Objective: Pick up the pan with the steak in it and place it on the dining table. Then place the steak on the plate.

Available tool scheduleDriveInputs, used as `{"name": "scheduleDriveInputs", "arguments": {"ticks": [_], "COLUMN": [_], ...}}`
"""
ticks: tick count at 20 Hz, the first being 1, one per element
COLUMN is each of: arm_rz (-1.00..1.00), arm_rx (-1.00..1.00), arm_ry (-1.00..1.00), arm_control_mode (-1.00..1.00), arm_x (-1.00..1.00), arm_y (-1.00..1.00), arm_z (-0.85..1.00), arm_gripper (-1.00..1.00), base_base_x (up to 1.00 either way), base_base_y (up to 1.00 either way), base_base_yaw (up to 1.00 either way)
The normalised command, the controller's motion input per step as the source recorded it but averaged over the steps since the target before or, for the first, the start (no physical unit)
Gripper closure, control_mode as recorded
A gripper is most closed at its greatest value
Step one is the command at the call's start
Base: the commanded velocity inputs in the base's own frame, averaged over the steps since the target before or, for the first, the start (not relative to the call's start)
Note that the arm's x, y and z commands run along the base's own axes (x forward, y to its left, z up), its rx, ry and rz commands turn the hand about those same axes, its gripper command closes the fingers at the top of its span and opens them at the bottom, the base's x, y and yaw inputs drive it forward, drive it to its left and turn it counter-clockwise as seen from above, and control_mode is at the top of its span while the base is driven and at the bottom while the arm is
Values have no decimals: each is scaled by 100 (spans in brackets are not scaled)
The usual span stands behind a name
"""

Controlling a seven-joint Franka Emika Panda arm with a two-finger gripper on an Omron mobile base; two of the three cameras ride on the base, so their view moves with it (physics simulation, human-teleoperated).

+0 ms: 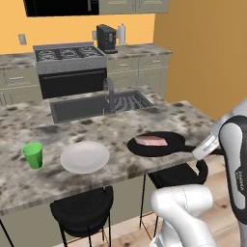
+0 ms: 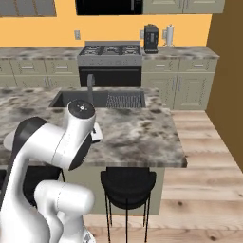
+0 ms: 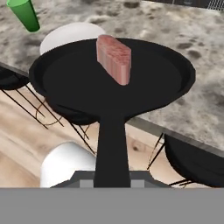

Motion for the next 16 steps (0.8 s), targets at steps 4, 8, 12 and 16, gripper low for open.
{"name": "scheduleDriveInputs", "arguments": {"ticks": [4,8,12,16], "arm_rz": [1,2,1,0], "arm_rx": [0,0,0,2], "arm_ry": [-5,-10,-14,-15], "arm_control_mode": [-100,-100,-100,-100], "arm_x": [12,-6,-7,5], "arm_y": [0,0,0,0], "arm_z": [-17,-37,-35,-19], "arm_gripper": [100,100,100,100], "base_base_x": [0,0,0,0], "base_base_y": [0,0,0,0], "base_base_yaw": [0,0,0,0]}}
